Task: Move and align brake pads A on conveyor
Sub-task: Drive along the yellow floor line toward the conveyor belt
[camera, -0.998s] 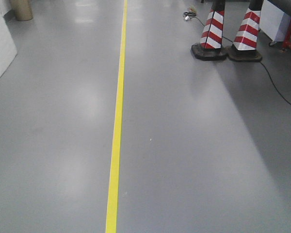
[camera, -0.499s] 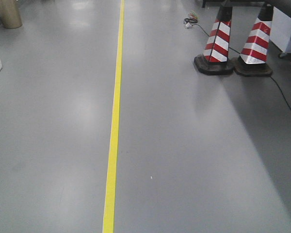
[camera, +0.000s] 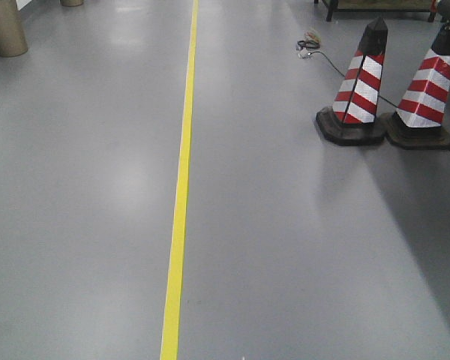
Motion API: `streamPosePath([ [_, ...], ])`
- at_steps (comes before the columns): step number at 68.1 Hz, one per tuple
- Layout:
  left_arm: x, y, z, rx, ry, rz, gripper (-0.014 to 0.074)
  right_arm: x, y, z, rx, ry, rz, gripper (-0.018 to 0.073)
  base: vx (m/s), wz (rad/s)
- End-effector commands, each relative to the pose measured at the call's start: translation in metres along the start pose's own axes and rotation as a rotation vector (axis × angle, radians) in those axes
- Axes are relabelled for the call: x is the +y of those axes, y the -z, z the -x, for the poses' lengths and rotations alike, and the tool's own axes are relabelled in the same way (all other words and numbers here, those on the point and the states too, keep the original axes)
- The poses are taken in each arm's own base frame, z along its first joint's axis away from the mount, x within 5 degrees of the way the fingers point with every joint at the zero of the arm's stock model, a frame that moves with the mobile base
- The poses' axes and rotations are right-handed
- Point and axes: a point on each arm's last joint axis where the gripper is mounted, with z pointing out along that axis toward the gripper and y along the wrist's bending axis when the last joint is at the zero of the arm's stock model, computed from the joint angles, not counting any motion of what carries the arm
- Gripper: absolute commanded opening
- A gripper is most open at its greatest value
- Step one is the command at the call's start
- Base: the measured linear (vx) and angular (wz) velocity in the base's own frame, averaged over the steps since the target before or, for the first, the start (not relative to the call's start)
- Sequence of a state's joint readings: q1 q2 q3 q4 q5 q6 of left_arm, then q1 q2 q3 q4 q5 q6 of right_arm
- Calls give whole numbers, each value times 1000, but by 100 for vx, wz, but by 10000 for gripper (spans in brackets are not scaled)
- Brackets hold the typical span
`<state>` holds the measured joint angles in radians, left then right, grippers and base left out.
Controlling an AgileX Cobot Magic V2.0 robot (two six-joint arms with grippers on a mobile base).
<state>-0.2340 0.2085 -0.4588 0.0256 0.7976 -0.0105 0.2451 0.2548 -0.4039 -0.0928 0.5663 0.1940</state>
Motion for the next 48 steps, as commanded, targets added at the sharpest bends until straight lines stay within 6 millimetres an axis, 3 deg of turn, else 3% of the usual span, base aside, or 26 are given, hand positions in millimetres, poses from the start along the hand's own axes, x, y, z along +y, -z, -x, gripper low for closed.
streamPosePath([
  [1, 0, 3, 16, -111, 5, -6, -6, 2, 4, 18, -118, 15, 12, -4, 70, -3],
  [48, 0, 3, 16, -111, 5, -6, -6, 2, 4, 18, -118, 15, 12, -4, 70, -5],
])
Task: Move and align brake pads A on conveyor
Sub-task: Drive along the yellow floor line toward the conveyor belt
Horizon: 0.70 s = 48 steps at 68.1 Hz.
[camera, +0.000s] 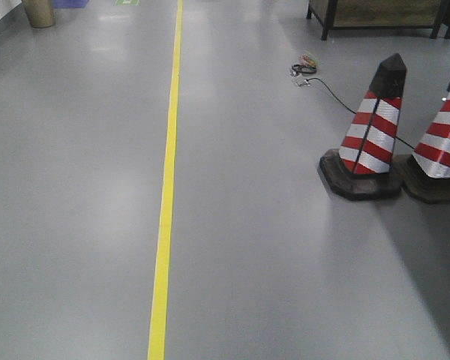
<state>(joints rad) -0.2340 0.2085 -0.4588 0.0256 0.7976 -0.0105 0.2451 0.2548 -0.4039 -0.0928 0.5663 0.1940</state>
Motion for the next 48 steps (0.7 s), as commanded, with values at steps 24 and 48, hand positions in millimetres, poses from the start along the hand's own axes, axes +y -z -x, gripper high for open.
streamPosePath([
  [24, 0, 3, 16, -111, 5, -6, -6, 2, 4, 18, -118, 15, 12, -4, 67, 3],
  [48, 0, 3, 16, -111, 5, -6, -6, 2, 4, 18, -118, 15, 12, -4, 62, -4],
])
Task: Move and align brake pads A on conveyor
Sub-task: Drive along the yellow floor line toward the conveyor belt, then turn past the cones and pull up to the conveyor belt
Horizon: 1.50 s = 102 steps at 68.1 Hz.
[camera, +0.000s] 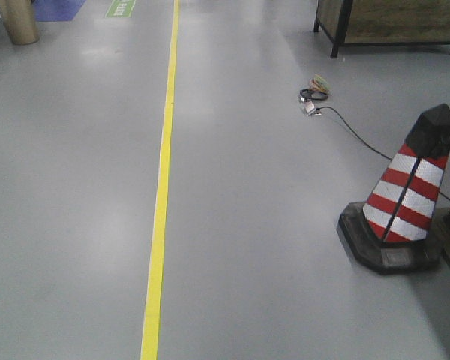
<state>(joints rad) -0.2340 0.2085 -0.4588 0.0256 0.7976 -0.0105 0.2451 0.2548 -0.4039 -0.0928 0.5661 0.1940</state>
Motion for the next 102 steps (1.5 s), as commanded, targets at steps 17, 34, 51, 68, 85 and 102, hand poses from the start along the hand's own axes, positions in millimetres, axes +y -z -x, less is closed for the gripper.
streamPosePath([
  [17, 0, 3, 16, -111, 5, -6, -6, 2, 4, 18, -118, 15, 12, -4, 58, -5],
  [34, 0, 3, 16, -110, 5, -6, -6, 2, 4, 18, -118, 15, 12, -4, 50, -1],
  [51, 0, 3, 16, -111, 5, -6, -6, 2, 4, 18, -118, 15, 12, -4, 39, -26],
  [68, 0, 3, 16, -111, 5, -6, -6, 2, 4, 18, -118, 15, 12, -4, 30, -75],
  [85, 0, 3, 16, -111, 5, -6, -6, 2, 4, 18, -118, 15, 12, -4, 24, -99],
  [102, 0, 3, 16, -111, 5, -6, -6, 2, 4, 18, -118, 15, 12, -4, 22, -87],
])
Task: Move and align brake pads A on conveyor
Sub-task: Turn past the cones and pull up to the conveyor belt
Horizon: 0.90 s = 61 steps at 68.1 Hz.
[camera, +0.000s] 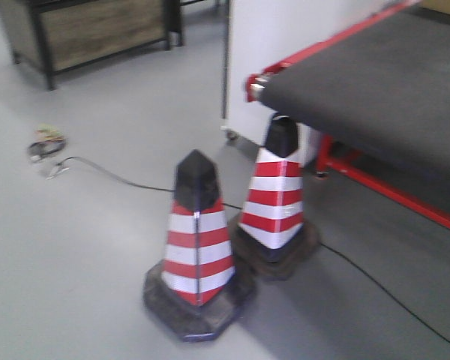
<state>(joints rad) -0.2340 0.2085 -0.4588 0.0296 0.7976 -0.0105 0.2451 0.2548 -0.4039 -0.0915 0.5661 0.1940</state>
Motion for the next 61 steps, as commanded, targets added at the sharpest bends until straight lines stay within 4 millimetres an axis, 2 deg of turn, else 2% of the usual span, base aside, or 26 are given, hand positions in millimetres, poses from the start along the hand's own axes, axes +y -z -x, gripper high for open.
streamPosePath([
  [1, 0, 3, 16, -111, 8, -8, -6, 2, 4, 18, -118, 16, 11, -4, 21, -80],
  [61, 0, 3, 16, -111, 8, -8, -6, 2, 4, 18, -118, 16, 11, -4, 16, -76],
])
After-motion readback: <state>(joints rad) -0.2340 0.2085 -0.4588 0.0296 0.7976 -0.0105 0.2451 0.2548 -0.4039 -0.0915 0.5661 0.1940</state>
